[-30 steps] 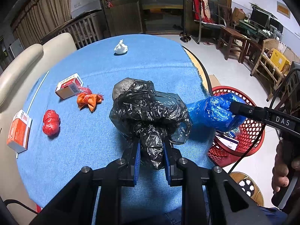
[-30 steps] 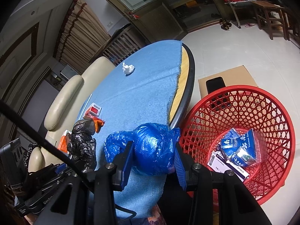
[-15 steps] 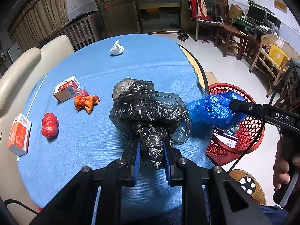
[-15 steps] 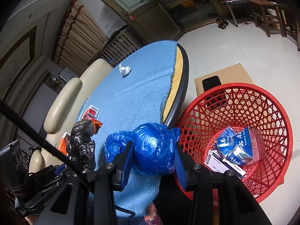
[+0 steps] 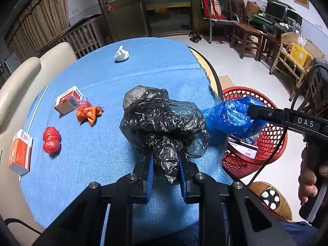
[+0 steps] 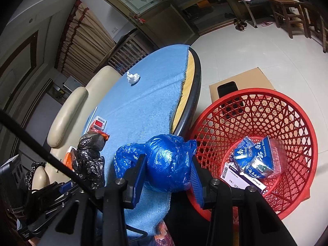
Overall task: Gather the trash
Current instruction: 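Carry the blue bag and black bag together over the red basket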
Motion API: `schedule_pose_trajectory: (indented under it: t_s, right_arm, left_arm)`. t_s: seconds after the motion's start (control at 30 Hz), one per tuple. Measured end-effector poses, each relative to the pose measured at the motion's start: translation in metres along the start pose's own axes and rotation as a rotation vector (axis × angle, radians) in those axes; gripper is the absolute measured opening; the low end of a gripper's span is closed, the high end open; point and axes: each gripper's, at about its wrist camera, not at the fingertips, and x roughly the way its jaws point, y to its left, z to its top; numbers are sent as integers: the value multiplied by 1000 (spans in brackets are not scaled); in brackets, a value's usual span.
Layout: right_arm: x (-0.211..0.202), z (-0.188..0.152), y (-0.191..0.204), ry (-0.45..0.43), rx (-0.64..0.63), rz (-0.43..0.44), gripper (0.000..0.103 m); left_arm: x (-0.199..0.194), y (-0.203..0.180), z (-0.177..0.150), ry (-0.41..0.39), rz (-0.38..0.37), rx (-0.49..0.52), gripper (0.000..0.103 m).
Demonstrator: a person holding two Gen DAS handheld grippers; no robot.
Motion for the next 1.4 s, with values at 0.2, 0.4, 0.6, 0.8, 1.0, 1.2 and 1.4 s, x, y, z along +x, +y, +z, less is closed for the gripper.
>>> schedule_pose_trajectory:
  t_s: [0.2, 0.4, 0.6, 0.8, 1.0, 1.2, 1.4]
  right_arm:
    - [-2, -1, -2, -2, 5, -1, 44]
    - [-4, -2, -7, -2, 12, -3, 44]
    - [-8, -3, -14, -6, 29, -7, 44]
    - [-14, -4, -25, -16, 52, -17, 44]
    - [-21, -2, -33, -32, 74, -19, 44]
    - [-26, 0, -37, -47, 82, -22, 44]
    - [-33, 2, -45, -62, 99, -24, 44]
  left_arm:
    - [1, -3, 0, 1, -9, 19, 23]
    - [3, -6, 0, 2, -19, 42, 23]
    - [1, -12, -1, -6, -28, 67, 23]
    - [1, -14, -1, -3, -31, 72, 23]
    - [2, -13, -1, 0, -28, 72, 23]
    - [0, -17, 0, -7, -26, 86, 23]
    - [-5, -23, 0, -22, -31, 112, 23]
